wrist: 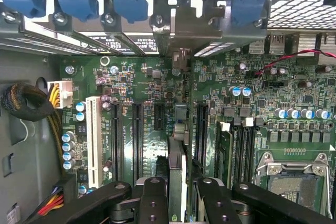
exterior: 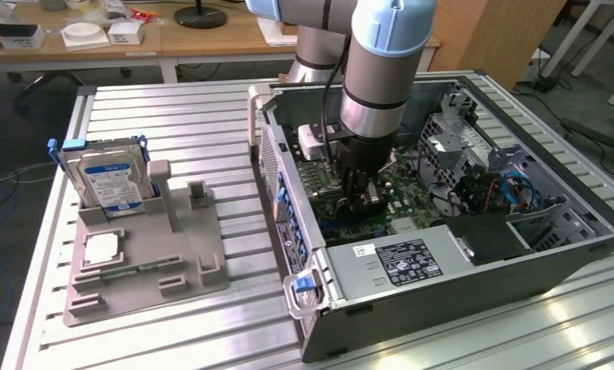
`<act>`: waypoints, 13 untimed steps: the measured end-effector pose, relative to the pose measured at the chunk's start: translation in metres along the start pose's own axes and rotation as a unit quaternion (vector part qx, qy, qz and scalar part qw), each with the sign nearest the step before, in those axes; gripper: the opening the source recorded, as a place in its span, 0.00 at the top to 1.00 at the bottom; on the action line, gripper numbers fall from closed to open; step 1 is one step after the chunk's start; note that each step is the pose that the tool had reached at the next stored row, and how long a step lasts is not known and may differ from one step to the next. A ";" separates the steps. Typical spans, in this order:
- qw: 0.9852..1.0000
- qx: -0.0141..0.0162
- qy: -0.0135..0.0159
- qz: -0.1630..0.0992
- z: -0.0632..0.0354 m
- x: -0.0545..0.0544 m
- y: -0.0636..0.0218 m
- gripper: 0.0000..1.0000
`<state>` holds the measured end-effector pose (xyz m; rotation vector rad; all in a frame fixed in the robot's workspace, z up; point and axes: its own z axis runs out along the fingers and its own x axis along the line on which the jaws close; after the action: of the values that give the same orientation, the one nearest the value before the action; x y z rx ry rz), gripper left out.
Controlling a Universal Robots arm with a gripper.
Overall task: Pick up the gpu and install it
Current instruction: 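Insert the gpu into the slot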
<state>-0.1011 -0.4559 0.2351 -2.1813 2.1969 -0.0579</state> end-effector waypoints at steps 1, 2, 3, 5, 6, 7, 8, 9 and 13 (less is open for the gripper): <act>1.000 0.000 0.000 0.000 0.0000 0.000 0.0000 0.74; 1.000 0.000 0.000 0.000 0.0000 0.000 0.0000 0.74; 1.000 0.000 0.000 0.000 0.0000 0.000 0.0000 0.74; 1.000 0.000 0.000 0.000 0.0000 0.000 0.0000 0.74; 1.000 0.000 0.000 0.000 0.0000 0.000 0.0002 0.74; 1.000 0.000 0.000 0.000 0.0000 0.000 0.0005 0.74; 1.000 0.000 0.000 0.000 0.0000 0.000 0.0008 0.74; 1.000 0.001 0.000 0.000 -0.0001 0.000 0.0014 0.74; 1.000 0.001 0.000 0.000 -0.0001 0.000 0.0019 0.74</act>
<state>-0.1031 -0.4559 0.2351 -2.1805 2.1960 -0.0597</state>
